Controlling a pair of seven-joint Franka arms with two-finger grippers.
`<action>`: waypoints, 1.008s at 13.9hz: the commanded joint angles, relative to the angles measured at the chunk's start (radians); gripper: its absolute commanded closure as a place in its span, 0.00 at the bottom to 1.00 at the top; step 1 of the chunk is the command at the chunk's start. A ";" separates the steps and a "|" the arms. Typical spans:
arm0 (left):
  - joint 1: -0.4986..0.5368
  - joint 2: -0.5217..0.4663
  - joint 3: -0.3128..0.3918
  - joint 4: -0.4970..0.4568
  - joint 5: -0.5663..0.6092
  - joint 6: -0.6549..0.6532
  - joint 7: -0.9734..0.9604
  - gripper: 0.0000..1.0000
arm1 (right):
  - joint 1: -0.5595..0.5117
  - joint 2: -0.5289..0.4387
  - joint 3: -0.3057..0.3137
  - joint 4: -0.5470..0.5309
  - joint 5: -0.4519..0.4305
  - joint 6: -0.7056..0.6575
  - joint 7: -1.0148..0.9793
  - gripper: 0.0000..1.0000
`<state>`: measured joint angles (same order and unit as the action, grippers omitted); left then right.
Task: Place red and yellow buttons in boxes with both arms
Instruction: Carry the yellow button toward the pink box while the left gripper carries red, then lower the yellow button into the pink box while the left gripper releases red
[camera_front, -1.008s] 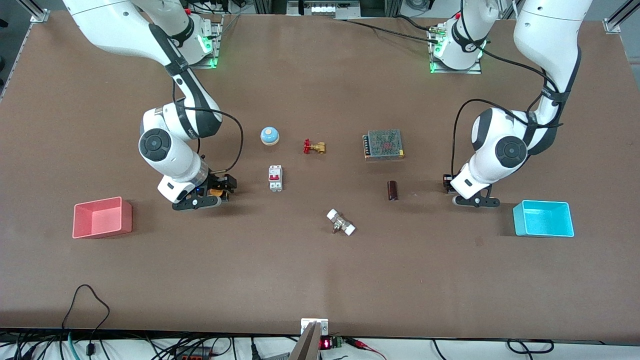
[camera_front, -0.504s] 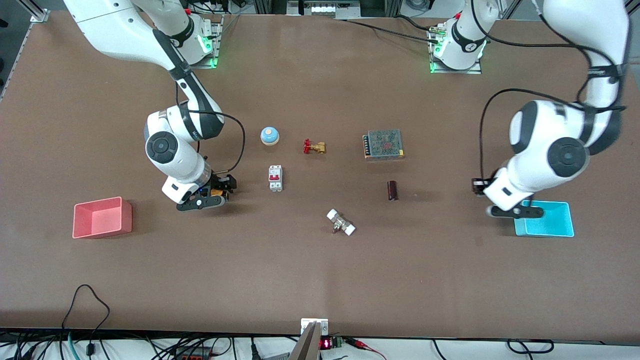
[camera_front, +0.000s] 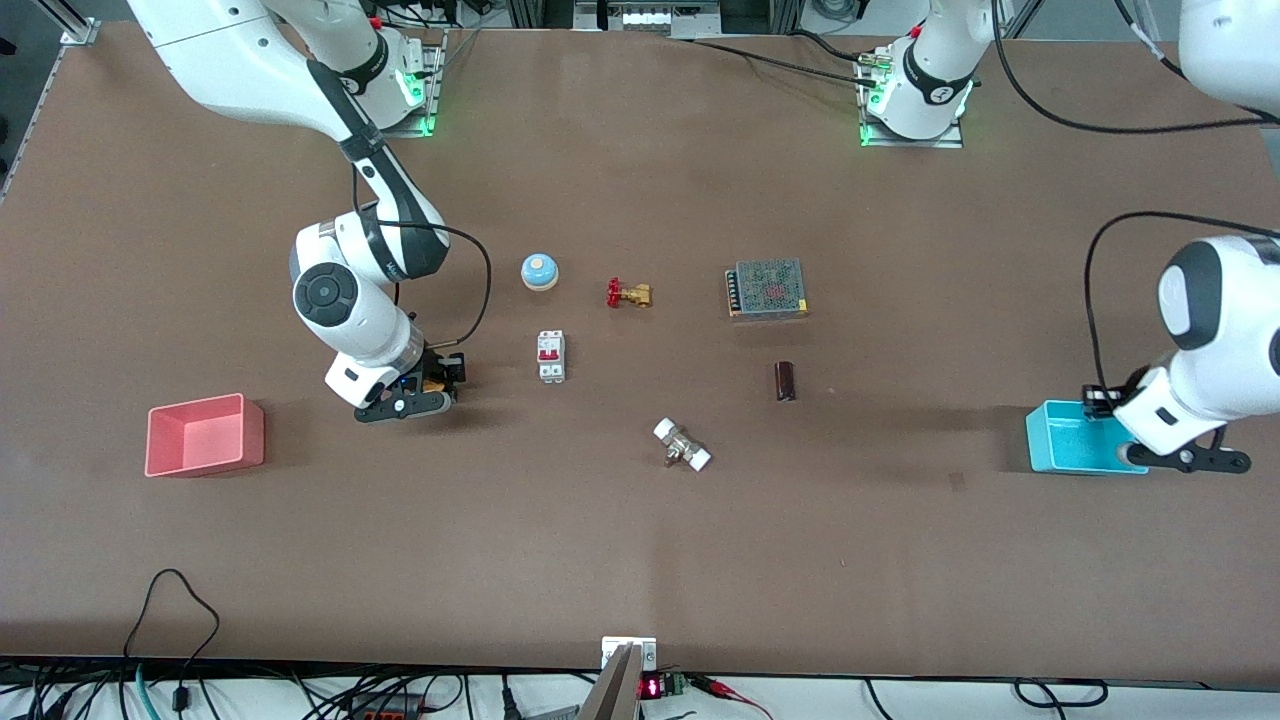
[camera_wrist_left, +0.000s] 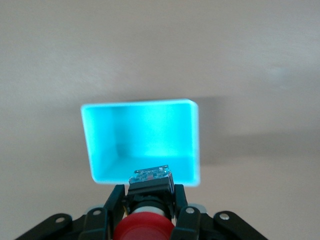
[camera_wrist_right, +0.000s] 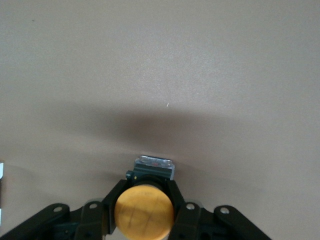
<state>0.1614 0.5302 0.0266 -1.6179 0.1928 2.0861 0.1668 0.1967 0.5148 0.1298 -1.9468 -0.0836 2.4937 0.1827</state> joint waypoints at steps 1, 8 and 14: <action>0.036 0.091 -0.016 0.055 0.002 0.064 0.037 0.72 | -0.003 -0.007 0.001 0.006 -0.021 0.007 -0.035 0.77; 0.079 0.171 -0.017 0.046 -0.098 0.127 0.102 0.71 | -0.202 -0.185 -0.007 0.190 -0.004 -0.402 -0.319 0.76; 0.076 0.171 -0.019 0.046 -0.098 0.117 0.100 0.00 | -0.345 -0.113 -0.100 0.299 0.097 -0.425 -0.598 0.76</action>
<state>0.2288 0.6961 0.0193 -1.5995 0.1126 2.2181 0.2406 -0.1377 0.3417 0.0482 -1.7107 -0.0284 2.0645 -0.3652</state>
